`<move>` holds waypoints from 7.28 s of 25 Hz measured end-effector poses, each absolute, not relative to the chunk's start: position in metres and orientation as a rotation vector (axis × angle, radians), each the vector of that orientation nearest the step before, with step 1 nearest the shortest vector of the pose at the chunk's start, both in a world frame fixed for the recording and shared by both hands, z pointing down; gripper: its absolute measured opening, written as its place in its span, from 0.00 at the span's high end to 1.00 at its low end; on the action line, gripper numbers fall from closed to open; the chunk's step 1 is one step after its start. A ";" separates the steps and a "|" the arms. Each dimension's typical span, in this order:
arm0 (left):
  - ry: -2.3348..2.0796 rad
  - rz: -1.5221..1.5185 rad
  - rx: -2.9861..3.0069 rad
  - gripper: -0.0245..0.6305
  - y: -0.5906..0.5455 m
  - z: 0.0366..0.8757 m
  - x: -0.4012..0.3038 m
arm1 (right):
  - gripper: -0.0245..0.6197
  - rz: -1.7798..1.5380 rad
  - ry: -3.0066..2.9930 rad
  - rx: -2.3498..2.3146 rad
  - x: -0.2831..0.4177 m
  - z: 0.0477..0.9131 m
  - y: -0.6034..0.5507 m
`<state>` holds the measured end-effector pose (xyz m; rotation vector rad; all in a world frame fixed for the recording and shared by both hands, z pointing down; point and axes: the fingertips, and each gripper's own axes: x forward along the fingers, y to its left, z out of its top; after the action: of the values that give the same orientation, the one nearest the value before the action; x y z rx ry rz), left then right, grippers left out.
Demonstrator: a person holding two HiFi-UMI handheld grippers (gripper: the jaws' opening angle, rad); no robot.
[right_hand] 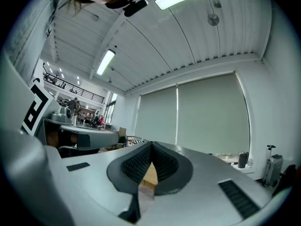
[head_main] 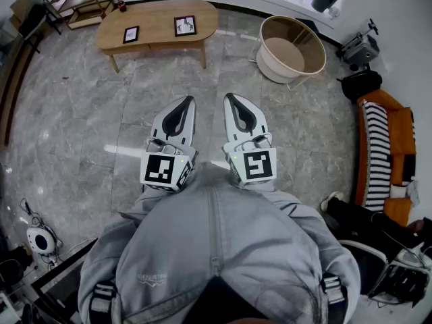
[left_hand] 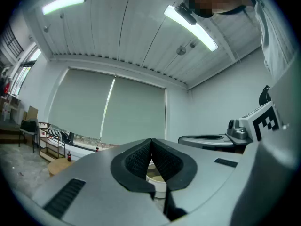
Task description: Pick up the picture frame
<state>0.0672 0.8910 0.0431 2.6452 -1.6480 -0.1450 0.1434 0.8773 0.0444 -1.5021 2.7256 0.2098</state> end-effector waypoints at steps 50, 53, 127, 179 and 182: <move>-1.641 -0.090 2.561 0.93 0.538 0.089 -0.031 | 0.91 -0.054 2.750 -1.514 0.074 0.101 0.519; -1.600 -0.092 2.575 0.93 0.507 0.090 -0.044 | 0.91 -0.050 2.731 -1.551 0.062 0.100 0.490; -1.711 -0.041 2.350 0.93 -0.040 0.158 -0.101 | 0.91 -0.182 3.003 -1.227 -0.018 0.170 -0.073; -1.485 0.168 2.484 0.93 -0.130 0.343 -0.135 | 0.91 -0.247 3.012 -1.414 -0.057 0.346 -0.155; -1.462 0.109 2.456 0.93 -0.137 0.368 -0.139 | 0.91 -0.275 3.021 -1.414 -0.059 0.373 -0.157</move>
<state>-0.1390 -0.1368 0.3680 2.4565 -1.4621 0.1085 -0.0593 -0.1569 0.3727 -1.4144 3.0212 -0.2751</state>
